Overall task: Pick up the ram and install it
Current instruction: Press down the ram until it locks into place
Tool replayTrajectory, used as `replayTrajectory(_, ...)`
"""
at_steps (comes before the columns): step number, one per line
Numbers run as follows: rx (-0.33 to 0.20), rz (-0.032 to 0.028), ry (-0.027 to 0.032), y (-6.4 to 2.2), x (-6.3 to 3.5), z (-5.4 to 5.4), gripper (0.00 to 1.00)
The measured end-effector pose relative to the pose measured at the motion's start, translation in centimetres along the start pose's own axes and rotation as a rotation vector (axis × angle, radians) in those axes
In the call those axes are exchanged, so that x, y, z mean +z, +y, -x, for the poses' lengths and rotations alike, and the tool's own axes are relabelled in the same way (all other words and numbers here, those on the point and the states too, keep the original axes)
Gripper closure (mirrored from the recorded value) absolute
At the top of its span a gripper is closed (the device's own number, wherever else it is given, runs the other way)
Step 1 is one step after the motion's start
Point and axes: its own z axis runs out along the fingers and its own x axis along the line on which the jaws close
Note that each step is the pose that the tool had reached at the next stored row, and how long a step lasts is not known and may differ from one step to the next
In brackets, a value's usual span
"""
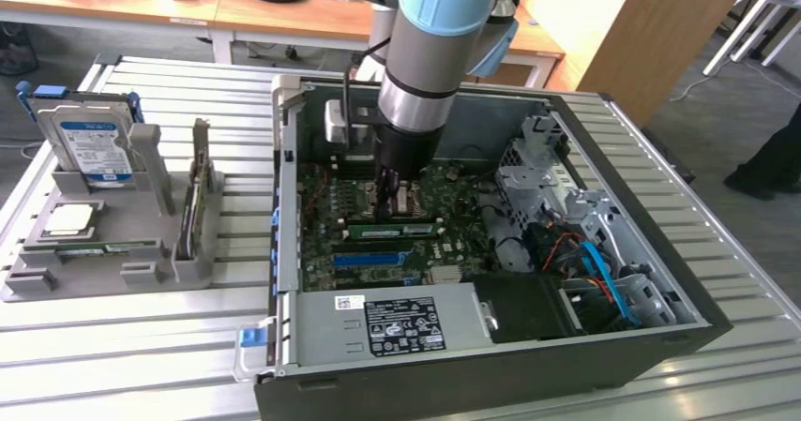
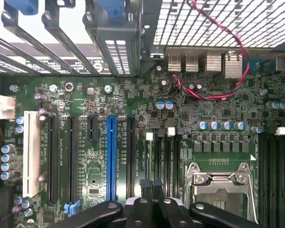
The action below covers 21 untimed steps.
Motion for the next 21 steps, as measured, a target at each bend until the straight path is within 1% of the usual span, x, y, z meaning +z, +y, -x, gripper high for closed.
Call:
replayTrajectory(8, 0.0, 0.0, 0.0001, 0.04, -1.26, 0.0, 0.89)
replayTrajectory(9, 0.0, 0.0, 0.0001, 0.06, -2.07, 0.0, 0.89)
replayTrajectory(14, 0.0, 0.0001, 0.0002, -0.1, -2.1, 0.0, 0.89)
replayTrajectory(21, 0.0, 0.0, 0.0, -1.06, -2.12, 0.0, 0.89)
